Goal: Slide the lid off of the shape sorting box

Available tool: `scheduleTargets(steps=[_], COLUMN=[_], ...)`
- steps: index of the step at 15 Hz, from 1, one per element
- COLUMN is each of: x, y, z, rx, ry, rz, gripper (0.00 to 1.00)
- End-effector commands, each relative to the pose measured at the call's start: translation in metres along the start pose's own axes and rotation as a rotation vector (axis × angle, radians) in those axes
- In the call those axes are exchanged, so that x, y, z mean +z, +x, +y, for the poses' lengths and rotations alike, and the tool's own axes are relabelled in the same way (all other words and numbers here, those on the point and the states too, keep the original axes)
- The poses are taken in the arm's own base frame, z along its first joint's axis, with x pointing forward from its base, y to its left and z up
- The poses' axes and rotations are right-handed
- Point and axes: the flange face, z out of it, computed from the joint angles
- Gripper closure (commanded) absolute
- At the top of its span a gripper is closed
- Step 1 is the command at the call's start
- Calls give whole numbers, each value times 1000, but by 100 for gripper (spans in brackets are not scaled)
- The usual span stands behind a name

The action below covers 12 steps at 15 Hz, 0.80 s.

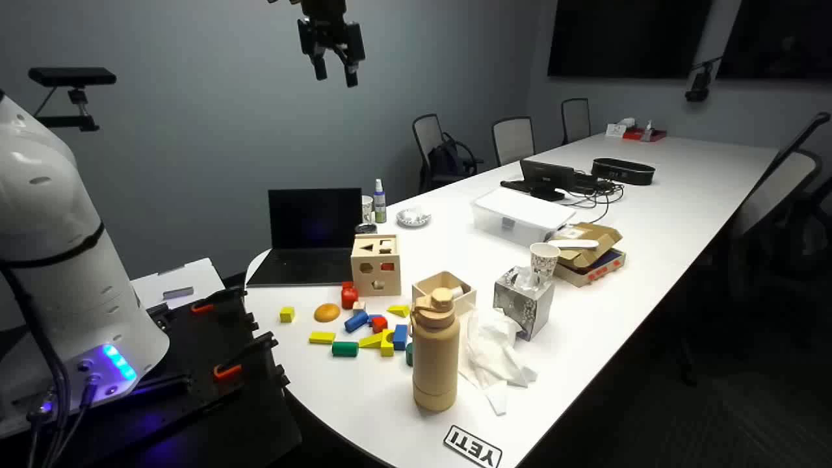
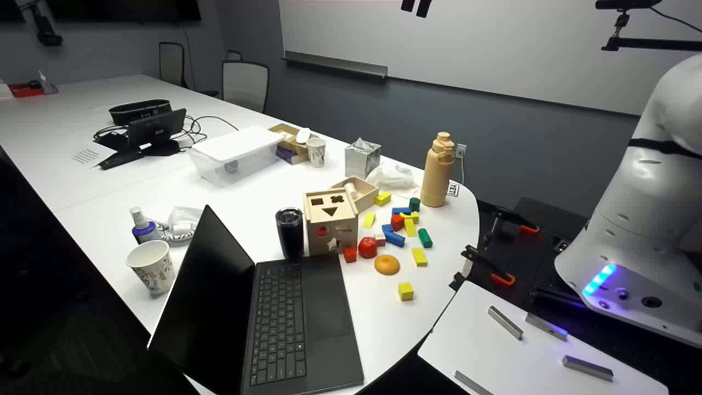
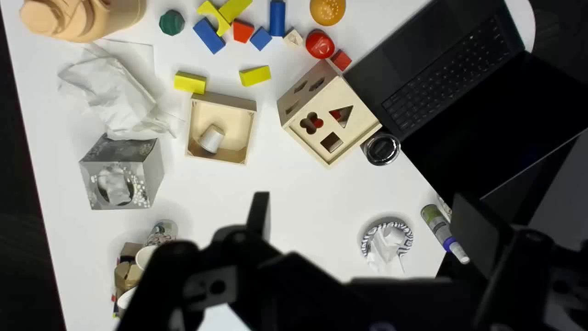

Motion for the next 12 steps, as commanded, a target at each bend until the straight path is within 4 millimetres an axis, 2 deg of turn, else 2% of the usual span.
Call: scheduleTargets(steps=[1, 4, 5, 7, 9, 12], x=[-1, -1, 3, 23, 55, 117], y=[0, 0, 8, 26, 46, 76], z=[0, 0, -1, -10, -20, -43], rx=[0, 0, 32, 168, 273, 404], ry=[0, 0, 10, 86, 143, 198], rz=[-1, -1, 28, 63, 78, 81], gripper=[0, 0, 0, 0, 0, 0])
